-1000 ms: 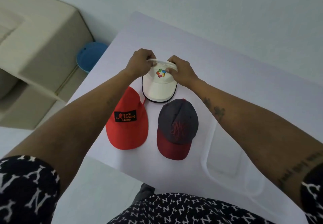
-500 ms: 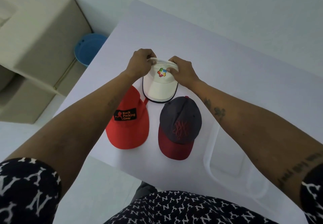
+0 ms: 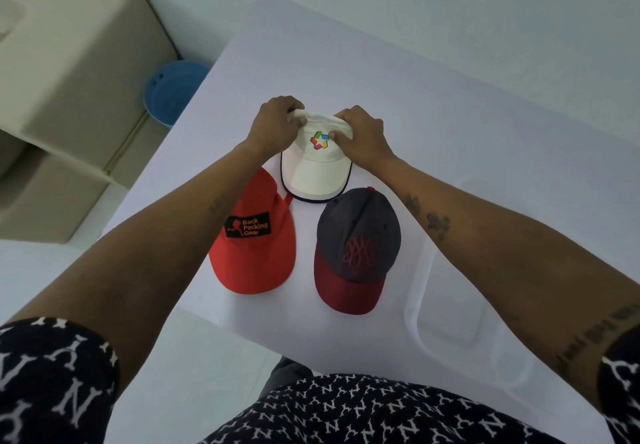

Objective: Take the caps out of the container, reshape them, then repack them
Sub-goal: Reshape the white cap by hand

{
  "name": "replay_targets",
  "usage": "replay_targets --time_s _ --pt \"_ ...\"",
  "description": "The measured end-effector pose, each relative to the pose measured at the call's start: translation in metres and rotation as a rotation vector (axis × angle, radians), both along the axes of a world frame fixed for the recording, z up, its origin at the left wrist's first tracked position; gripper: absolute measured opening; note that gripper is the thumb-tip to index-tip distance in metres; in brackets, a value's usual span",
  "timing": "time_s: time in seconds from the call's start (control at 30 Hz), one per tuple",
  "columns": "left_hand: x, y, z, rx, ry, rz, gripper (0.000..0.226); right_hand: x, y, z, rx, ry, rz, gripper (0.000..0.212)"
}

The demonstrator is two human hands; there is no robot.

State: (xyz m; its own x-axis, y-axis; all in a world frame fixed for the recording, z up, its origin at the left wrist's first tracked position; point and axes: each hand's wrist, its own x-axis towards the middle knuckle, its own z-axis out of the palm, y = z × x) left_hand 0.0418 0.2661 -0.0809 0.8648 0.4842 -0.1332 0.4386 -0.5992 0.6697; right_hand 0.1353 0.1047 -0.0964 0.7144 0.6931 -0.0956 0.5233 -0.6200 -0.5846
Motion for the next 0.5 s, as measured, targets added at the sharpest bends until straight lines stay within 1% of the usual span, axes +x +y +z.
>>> replay_targets --time_s 0.1,0.2,0.27,0.33,0.43,0.5 --pt "-0.005 -0.001 0.003 -0.011 -0.007 0.044 0.036 -0.002 -0.004 0.007 0.07 0.039 -0.014 0.032" --pt "-0.012 -0.009 0.009 0.018 -0.063 0.157 0.038 -0.006 -0.012 0.015 0.132 0.069 -0.064 0.036" --pt "-0.019 -0.023 0.016 0.016 -0.152 0.228 0.036 -0.009 -0.021 0.021 0.164 0.071 -0.108 0.035" --pt "-0.032 -0.043 0.023 -0.027 -0.265 0.267 0.032 -0.013 -0.032 0.027 0.199 0.078 -0.15 0.034" --pt "-0.056 -0.079 0.023 -0.105 -0.369 0.23 0.024 -0.022 -0.053 0.033 0.217 0.107 -0.205 0.035" --pt "-0.071 -0.101 0.017 -0.2 -0.372 0.166 0.023 -0.032 -0.068 0.036 0.213 0.128 -0.244 0.036"
